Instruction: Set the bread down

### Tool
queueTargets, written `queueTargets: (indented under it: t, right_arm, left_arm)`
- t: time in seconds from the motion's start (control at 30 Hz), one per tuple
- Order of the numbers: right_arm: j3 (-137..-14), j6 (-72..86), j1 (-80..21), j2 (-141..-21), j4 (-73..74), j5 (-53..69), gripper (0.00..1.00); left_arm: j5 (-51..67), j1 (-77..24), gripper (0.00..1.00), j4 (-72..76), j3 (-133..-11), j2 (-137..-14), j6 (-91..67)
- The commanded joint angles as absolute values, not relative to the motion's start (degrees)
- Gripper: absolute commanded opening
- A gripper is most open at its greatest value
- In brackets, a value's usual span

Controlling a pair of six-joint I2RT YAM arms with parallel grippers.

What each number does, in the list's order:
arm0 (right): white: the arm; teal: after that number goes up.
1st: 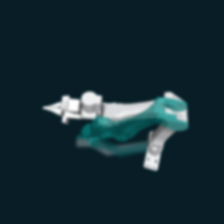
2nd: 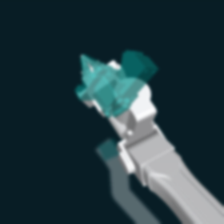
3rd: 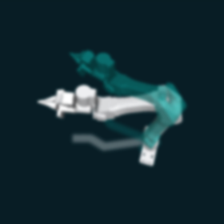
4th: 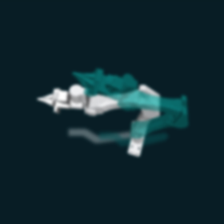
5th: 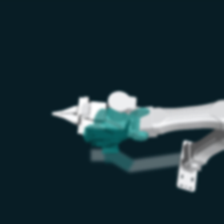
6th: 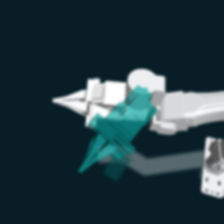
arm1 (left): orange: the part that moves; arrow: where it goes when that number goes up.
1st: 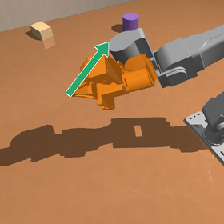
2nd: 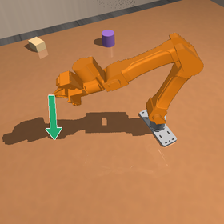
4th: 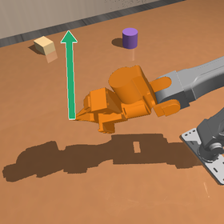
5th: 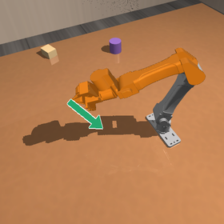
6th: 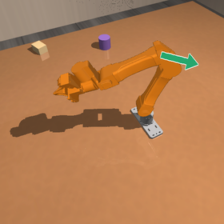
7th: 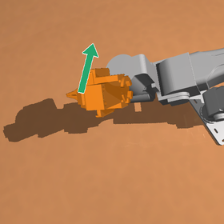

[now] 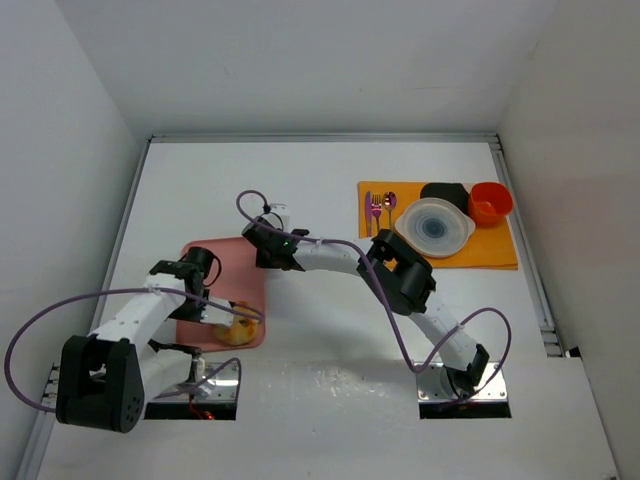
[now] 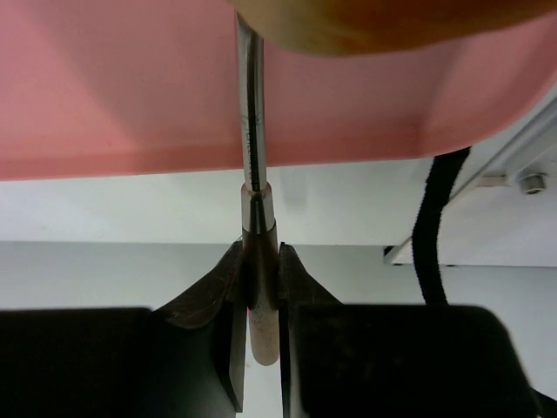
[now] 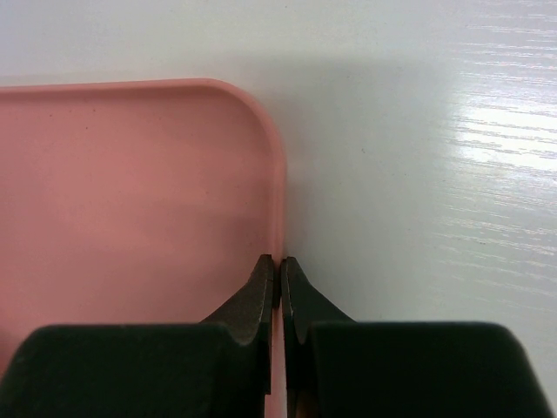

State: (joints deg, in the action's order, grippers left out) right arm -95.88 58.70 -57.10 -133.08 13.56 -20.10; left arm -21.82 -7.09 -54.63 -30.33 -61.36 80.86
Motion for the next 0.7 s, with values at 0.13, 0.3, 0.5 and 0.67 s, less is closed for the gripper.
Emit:
queueTargets:
  t: [0.13,0.3,0.5,0.67]
  right_arm:
    - [-93.6,59.3,-56.8,-131.7,15.4,-16.7,0.0]
    - [-94.3,57.5,-56.7,-130.8,15.0,-17.6,0.0]
    - [-94.2,63.3,-56.8,-130.3,18.6,-20.1,0.0]
    - [-93.3,67.4,-57.0,-129.8,20.2,-22.8,0.0]
  left_arm:
    - [-14.6,-2.5,0.0,-60.4,-33.8,-63.2,78.1]
    - [-12.0,1.0,0.0,-60.4,-34.4,-63.2,78.1]
    - [-9.3,2.9,0.0,-60.4,-36.4,-60.5,78.1]
    - [-8.3,4.7,0.0,-59.9,-37.0,-59.2,78.1]
